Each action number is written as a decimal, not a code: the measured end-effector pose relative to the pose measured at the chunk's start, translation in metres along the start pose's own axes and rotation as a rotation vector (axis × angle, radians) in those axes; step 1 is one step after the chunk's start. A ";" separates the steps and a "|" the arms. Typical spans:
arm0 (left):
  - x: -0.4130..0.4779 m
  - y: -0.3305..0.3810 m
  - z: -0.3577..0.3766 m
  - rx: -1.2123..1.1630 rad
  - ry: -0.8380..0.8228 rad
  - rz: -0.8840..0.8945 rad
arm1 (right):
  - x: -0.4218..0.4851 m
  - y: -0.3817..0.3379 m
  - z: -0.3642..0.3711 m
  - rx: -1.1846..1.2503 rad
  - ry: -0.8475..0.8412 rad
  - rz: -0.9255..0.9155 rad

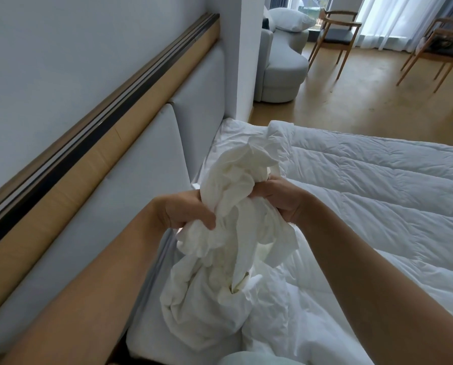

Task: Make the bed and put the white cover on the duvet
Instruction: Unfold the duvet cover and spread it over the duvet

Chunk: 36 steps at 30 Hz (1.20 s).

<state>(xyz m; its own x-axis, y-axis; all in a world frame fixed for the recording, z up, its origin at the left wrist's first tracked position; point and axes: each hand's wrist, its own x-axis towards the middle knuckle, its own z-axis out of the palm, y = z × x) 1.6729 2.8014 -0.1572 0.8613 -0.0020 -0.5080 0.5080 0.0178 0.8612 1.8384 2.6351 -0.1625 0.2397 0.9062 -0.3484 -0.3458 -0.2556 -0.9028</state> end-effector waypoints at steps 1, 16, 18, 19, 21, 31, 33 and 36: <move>0.000 -0.001 0.001 0.035 0.008 -0.005 | -0.003 0.002 -0.001 -0.011 0.000 0.025; 0.017 0.005 0.027 -0.126 0.179 0.250 | -0.026 0.029 0.007 -0.233 -0.234 0.306; 0.014 0.003 0.024 -0.085 0.135 0.195 | -0.025 0.032 0.006 -0.202 -0.128 0.224; 0.013 0.001 0.022 -0.069 0.113 0.145 | -0.025 0.032 0.006 -0.200 -0.070 0.182; 0.010 -0.004 0.022 -0.022 0.065 0.004 | -0.023 0.032 0.005 -0.200 0.010 0.107; 0.005 -0.021 0.043 0.110 -0.017 -0.183 | -0.018 0.034 0.009 -0.205 0.014 0.187; 0.011 -0.033 0.047 0.036 0.057 -0.120 | -0.019 0.034 0.008 -0.206 0.019 0.218; 0.018 -0.050 0.049 -0.076 0.175 0.020 | -0.019 0.032 0.006 -0.231 0.036 0.274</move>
<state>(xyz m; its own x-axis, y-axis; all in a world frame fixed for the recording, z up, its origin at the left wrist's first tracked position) 1.6636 2.7515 -0.2092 0.8533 0.1734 -0.4918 0.4832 0.0913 0.8707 1.8175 2.6114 -0.1834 0.1994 0.7821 -0.5904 -0.1888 -0.5605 -0.8063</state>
